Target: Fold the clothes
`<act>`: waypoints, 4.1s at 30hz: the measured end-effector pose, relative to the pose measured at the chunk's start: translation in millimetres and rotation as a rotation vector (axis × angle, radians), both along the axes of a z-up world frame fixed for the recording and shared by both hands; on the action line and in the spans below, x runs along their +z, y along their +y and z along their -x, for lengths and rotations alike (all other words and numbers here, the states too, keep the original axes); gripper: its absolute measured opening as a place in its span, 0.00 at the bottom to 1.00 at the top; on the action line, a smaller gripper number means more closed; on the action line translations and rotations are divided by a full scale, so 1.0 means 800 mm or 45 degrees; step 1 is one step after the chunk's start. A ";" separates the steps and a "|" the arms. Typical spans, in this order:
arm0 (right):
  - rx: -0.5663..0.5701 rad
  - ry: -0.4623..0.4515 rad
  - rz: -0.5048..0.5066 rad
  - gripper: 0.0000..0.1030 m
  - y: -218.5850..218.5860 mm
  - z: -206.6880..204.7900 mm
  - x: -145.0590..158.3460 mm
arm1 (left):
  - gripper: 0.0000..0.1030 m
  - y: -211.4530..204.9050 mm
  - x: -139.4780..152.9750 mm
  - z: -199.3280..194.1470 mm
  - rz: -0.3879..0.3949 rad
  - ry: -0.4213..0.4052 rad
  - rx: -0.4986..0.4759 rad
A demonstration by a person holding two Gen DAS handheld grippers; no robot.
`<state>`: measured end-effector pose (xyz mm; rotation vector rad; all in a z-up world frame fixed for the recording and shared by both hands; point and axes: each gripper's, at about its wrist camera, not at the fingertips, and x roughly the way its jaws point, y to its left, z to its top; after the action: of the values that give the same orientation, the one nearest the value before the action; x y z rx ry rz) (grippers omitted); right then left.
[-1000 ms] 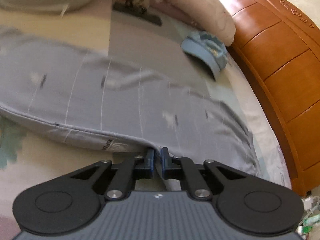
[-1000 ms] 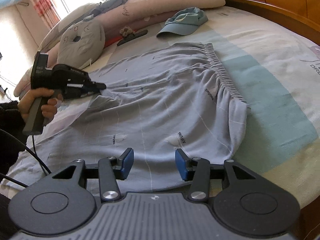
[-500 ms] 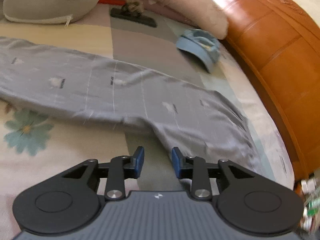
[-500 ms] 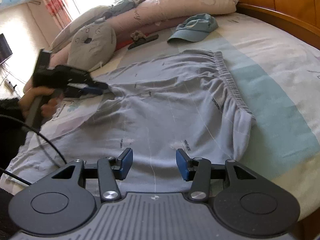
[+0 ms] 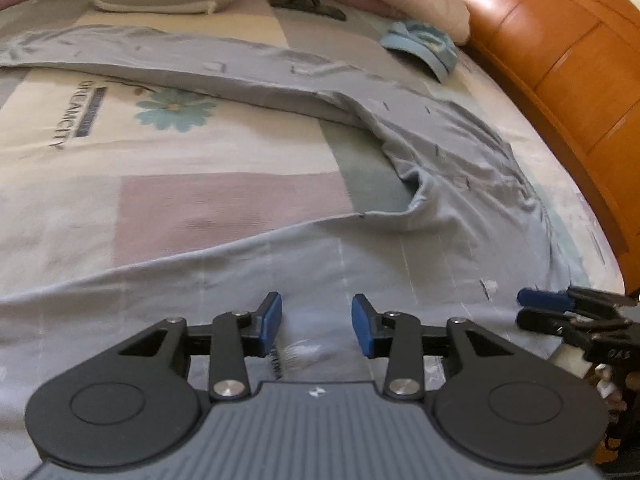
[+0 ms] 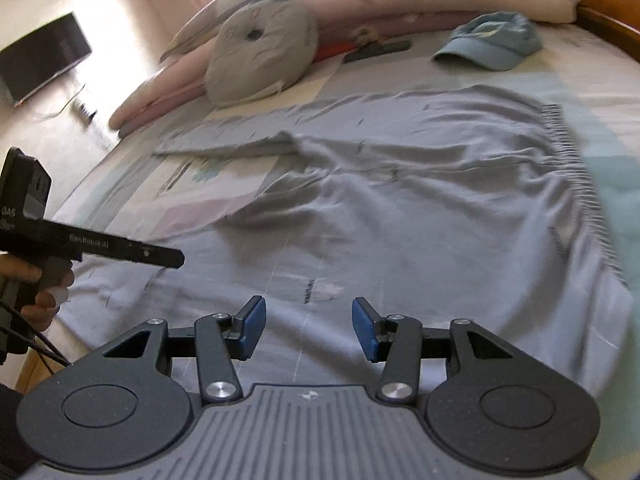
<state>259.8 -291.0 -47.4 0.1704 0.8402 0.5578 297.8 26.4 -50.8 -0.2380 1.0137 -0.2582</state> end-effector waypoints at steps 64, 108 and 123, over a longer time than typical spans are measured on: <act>0.552 -1.158 1.234 0.72 0.198 0.138 -0.055 | 0.76 -0.106 -0.042 0.192 -1.105 -0.874 -0.797; 0.642 -0.769 1.263 0.26 0.091 0.160 -0.041 | 0.45 0.047 -0.031 0.296 -1.382 -0.506 -0.639; 0.750 -0.767 1.621 0.01 0.038 0.135 -0.084 | 0.46 0.070 -0.007 0.262 -1.129 -0.526 -0.360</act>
<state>152.1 -260.4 -114.2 -1.3814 0.5056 0.4782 87.9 82.5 -56.8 0.7417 0.6655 -0.0854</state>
